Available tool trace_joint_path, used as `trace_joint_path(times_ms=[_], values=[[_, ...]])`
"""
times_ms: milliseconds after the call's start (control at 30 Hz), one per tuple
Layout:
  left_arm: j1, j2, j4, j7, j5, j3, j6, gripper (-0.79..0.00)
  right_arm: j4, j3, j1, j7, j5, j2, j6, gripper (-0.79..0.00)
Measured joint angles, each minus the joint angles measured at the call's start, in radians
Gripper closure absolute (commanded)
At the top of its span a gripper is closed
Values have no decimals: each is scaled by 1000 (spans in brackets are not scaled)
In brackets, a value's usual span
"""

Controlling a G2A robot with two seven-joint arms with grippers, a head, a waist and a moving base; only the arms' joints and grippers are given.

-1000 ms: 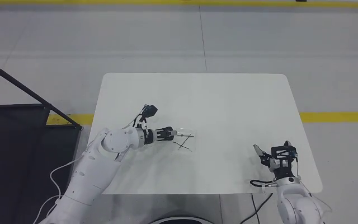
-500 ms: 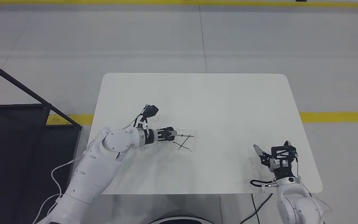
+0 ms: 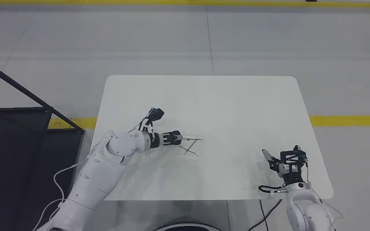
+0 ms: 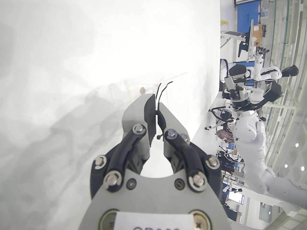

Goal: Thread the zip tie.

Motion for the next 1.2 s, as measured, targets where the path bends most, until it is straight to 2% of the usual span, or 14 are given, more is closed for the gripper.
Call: trace_joint_path(times_ms=[433,733,900,1000,1200], values=[[15,10,-31,-4,-5,-24,-1,0,0,0,0,0,0,0,0,-785],[57,33,-80,-61,-73,-113,-73,0,0,1,0,-3,0,0,-5,-785],[79,45,-103,-95,-118,-154,-141,0,-4,31,-20,-46,29,5,-116,-785],[96,51,-116,-112,-134,-173,-179,0,-25,50,-39,-44,88,10,-241,-785],[142,68,-145,-148,-176,-229,-250,0,-31,57,-18,107,239,22,-493,-785]])
